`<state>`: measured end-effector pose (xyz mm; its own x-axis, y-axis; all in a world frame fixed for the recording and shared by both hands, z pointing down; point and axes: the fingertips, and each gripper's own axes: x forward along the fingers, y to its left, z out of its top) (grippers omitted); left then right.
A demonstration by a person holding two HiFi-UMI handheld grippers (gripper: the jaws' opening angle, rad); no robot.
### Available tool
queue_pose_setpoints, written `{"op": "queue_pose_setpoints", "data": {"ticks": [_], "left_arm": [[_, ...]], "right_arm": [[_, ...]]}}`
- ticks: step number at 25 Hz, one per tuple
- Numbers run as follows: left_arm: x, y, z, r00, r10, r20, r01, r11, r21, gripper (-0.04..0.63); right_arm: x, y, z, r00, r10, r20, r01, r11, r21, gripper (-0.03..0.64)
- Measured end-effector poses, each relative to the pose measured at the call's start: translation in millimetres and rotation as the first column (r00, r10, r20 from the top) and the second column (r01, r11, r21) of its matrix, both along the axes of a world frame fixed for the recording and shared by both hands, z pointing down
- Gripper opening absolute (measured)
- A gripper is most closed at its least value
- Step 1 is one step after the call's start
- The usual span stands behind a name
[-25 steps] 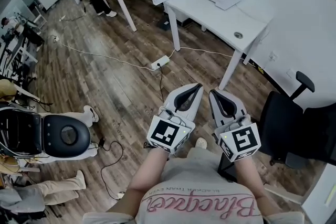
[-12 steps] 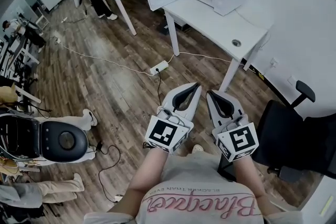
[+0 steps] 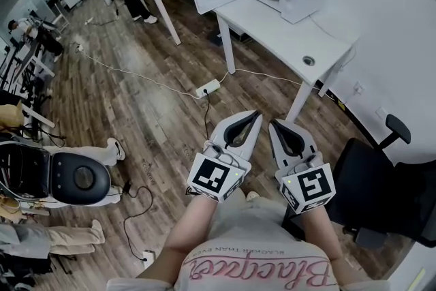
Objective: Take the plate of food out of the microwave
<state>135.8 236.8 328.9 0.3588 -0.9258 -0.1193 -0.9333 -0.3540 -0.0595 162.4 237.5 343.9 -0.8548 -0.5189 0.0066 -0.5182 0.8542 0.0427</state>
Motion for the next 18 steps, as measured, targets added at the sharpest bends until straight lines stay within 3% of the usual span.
{"op": "queue_pose_setpoints", "data": {"ticks": [11,18], "left_arm": [[-0.7,-15.0,6.1,1.0,-0.004,0.03,0.005,1.0,-0.015,0.006],[-13.3,-35.8,5.6,1.0,0.005,-0.001,-0.005,1.0,-0.014,0.006]], "right_arm": [[-2.1,-18.1,6.1,1.0,0.012,0.024,-0.012,1.0,0.0,0.011],[-11.4,-37.5,10.5,1.0,0.028,-0.006,-0.028,1.0,-0.003,0.011]]}}
